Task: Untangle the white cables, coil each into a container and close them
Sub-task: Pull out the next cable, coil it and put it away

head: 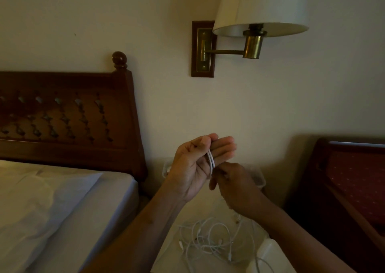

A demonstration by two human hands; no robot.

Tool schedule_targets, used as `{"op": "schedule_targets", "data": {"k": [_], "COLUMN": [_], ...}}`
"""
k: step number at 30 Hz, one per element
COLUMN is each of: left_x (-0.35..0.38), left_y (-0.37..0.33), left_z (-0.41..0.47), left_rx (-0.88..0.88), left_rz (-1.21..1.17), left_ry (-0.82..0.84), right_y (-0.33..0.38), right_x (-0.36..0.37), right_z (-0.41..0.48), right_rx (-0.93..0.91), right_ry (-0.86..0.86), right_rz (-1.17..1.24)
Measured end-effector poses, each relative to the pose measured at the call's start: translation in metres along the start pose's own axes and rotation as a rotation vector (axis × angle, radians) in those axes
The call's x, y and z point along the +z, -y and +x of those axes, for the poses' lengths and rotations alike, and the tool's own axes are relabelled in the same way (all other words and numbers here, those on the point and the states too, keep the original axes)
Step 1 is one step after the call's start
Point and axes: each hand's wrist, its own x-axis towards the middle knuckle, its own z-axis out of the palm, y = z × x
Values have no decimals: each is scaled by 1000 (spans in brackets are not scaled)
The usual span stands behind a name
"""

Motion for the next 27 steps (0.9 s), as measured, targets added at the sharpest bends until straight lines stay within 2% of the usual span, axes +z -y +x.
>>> {"op": "schedule_targets", "data": {"k": [4, 8, 10, 12, 14, 16, 19, 24, 27], "left_x": [2, 1, -1, -5, -10, -15, -21, -23, -17], "left_y": [-5, -15, -23, -27, -30, -33, -33, -21, -12], "left_z": [11, 14, 13, 12, 11, 9, 5, -4, -8], "left_rx": [82, 25, -27, -104, -191, -294, -384, -394, -301], "left_rz": [572, 1143, 1305, 1342, 1307, 1175, 782, 418, 152], "left_ry": [-51, 36, 98, 150, 209, 267, 284, 262, 218], "right_y": [8, 8, 7, 6, 6, 6, 6, 0, -7], "right_x": [0, -18, -32, -43, -52, -60, -65, -53, -39], "right_z": [-6, -3, -1, 1, 4, 7, 10, 10, 12], "right_rx": [-93, -147, -130, -144, -181, -246, -351, -361, -193], "right_ry": [55, -43, -52, -55, -65, -106, -187, -253, -331], "right_rz": [-60, -189, -172, -208, -238, -239, -176, -13, 170]}}
